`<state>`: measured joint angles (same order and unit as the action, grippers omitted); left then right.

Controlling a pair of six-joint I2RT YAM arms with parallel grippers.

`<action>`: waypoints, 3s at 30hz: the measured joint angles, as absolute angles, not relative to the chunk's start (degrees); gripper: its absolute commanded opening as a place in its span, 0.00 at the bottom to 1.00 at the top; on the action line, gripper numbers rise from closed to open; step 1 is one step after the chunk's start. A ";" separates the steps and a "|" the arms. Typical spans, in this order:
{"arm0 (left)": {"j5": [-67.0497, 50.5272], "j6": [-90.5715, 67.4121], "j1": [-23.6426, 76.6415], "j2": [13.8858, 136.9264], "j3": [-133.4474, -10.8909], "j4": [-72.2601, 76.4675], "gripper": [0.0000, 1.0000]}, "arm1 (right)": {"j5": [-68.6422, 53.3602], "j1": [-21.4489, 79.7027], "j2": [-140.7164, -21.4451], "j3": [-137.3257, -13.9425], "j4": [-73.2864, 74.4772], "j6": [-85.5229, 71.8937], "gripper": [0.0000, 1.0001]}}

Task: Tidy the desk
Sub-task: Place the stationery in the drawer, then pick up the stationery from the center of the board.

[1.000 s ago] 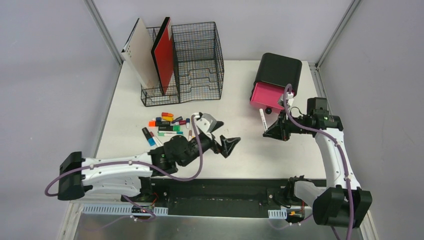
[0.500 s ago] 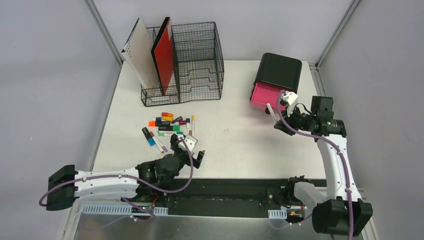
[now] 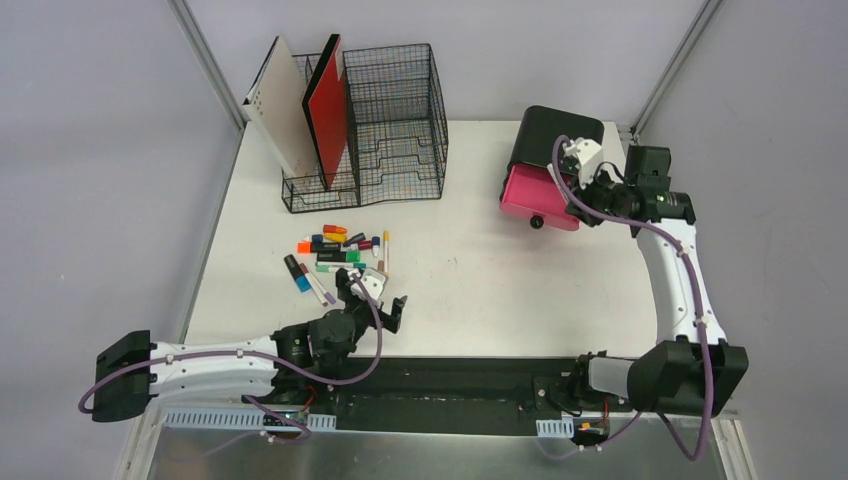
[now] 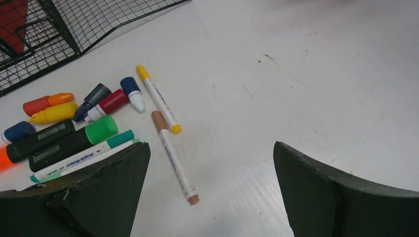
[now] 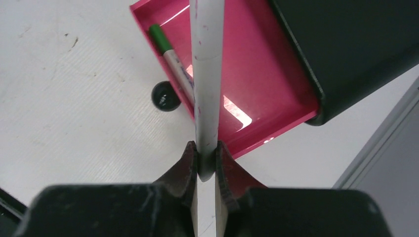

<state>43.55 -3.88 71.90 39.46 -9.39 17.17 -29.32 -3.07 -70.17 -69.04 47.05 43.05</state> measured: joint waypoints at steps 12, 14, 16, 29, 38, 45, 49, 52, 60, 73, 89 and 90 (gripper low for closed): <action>43.59 -3.88 71.90 44.14 -9.87 17.21 0.99 | -19.53 0.10 -81.06 -76.20 45.58 42.59 0.29; 43.57 -3.88 71.90 44.14 -9.89 17.19 0.99 | -18.17 0.47 -82.17 -76.23 45.19 42.09 0.42; 43.59 -3.88 71.90 44.14 -9.89 17.21 0.99 | -16.95 0.99 -83.18 -76.31 44.75 41.52 0.54; 43.57 -3.88 71.90 45.17 -10.15 17.19 0.99 | -18.65 1.34 -80.66 -76.86 44.88 34.92 0.78; 44.51 -4.29 71.90 46.02 -10.94 17.17 0.99 | -34.85 -0.54 -59.07 -61.82 45.63 32.36 0.83; 45.52 -5.37 71.88 46.50 -11.25 17.15 0.99 | -40.82 -3.84 -54.24 -52.34 45.95 32.97 0.85; 45.91 -6.37 70.63 48.47 -12.43 16.67 0.99 | -41.21 -5.04 -52.99 -50.13 46.17 34.24 0.85; 44.75 -7.42 67.68 49.43 -13.61 15.31 0.98 | -41.74 -5.17 -52.99 -50.13 46.24 35.00 0.85; 36.60 -13.58 54.52 48.88 -14.96 10.17 0.89 | -41.87 -5.17 -53.01 -50.13 46.39 37.01 0.85; 30.50 -20.99 46.22 67.79 -29.23 -1.23 0.60 | -41.85 -5.17 -52.99 -50.13 46.78 38.09 0.85; 21.93 -23.22 40.12 74.63 -33.47 -6.55 0.31 | -41.85 -5.17 -52.99 -50.13 47.27 38.68 0.86; 21.74 -23.22 40.07 75.16 -33.87 -6.59 0.30 | -41.82 -5.17 -53.01 -50.13 47.29 38.70 0.86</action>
